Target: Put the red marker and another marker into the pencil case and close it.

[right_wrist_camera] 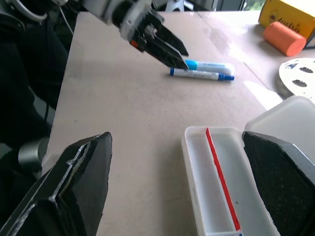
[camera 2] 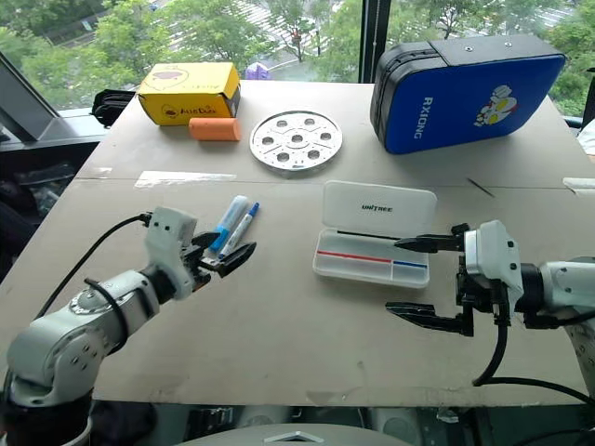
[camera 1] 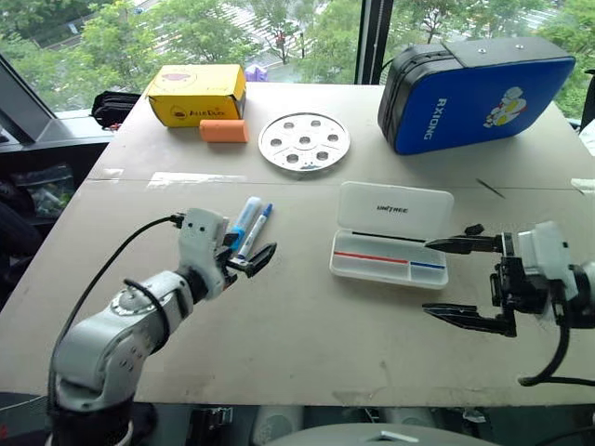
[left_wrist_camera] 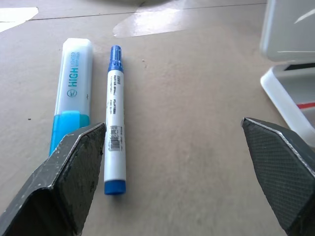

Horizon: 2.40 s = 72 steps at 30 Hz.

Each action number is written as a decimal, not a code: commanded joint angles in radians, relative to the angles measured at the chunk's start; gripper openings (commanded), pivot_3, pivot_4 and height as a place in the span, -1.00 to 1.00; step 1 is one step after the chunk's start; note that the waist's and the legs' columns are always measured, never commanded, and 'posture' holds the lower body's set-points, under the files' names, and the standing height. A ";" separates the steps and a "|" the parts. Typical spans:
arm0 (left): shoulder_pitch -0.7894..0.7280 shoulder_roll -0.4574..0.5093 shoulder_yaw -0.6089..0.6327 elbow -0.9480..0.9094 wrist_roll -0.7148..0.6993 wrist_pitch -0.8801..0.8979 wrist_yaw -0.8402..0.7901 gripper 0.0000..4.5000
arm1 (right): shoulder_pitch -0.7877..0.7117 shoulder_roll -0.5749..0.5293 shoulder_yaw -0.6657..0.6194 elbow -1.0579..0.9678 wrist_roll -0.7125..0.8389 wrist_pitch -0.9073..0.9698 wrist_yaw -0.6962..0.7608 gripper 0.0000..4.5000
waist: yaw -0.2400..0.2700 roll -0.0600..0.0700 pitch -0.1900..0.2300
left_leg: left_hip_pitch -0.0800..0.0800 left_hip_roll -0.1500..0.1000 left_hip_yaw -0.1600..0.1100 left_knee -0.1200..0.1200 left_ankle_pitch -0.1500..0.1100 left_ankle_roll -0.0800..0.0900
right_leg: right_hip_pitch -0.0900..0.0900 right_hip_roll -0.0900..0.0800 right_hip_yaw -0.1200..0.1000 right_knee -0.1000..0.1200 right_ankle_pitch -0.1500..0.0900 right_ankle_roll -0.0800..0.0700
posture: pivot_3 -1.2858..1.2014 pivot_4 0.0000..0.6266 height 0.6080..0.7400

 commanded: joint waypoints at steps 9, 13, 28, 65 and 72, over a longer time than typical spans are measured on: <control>-0.168 -0.054 -0.155 0.201 0.174 0.071 0.059 1.00 | 0.198 -0.026 -0.183 -0.166 0.100 -0.028 -0.092 0.89 | 0.004 0.000 -0.001 | 0.000 0.000 0.001 0.000 0.000 0.000 | 0.000 0.001 0.000 0.000 0.000 0.000 | 0.03 -0.52 1.00; -0.203 -0.075 -0.199 0.237 0.207 0.014 0.005 0.37 | 0.237 -0.026 -0.200 -0.180 0.104 -0.036 -0.116 0.94 | 0.003 0.003 -0.004 | 0.002 0.000 0.003 0.000 0.000 0.000 | 0.001 0.001 0.000 0.000 0.000 0.000 | 0.03 -0.52 1.00; -0.264 -0.162 -0.159 0.113 0.105 0.200 -0.075 -0.04 | 0.296 -0.037 -0.196 -0.195 0.096 -0.073 -0.157 0.94 | 0.002 0.001 -0.004 | 0.000 0.000 0.002 0.001 0.000 0.000 | 0.002 0.001 -0.001 -0.001 0.000 0.000 | 0.03 -0.52 1.00; -0.335 -0.259 -0.257 0.130 0.254 0.272 -0.013 0.87 | 0.364 -0.083 -0.270 -0.216 0.145 -0.067 -0.184 0.94 | 0.003 0.001 -0.004 | 0.000 0.000 0.002 0.001 0.000 0.000 | 0.002 0.002 -0.001 -0.001 0.000 0.000 | 0.03 -0.52 1.00; -0.359 -0.268 -0.290 0.157 0.278 0.264 -0.022 0.87 | 0.375 -0.087 -0.284 -0.222 0.154 -0.064 -0.187 0.94 | 0.003 0.001 -0.004 | 0.000 0.000 0.002 0.001 0.000 0.000 | 0.002 0.002 -0.001 -0.001 0.000 0.000 | 0.03 -0.52 1.00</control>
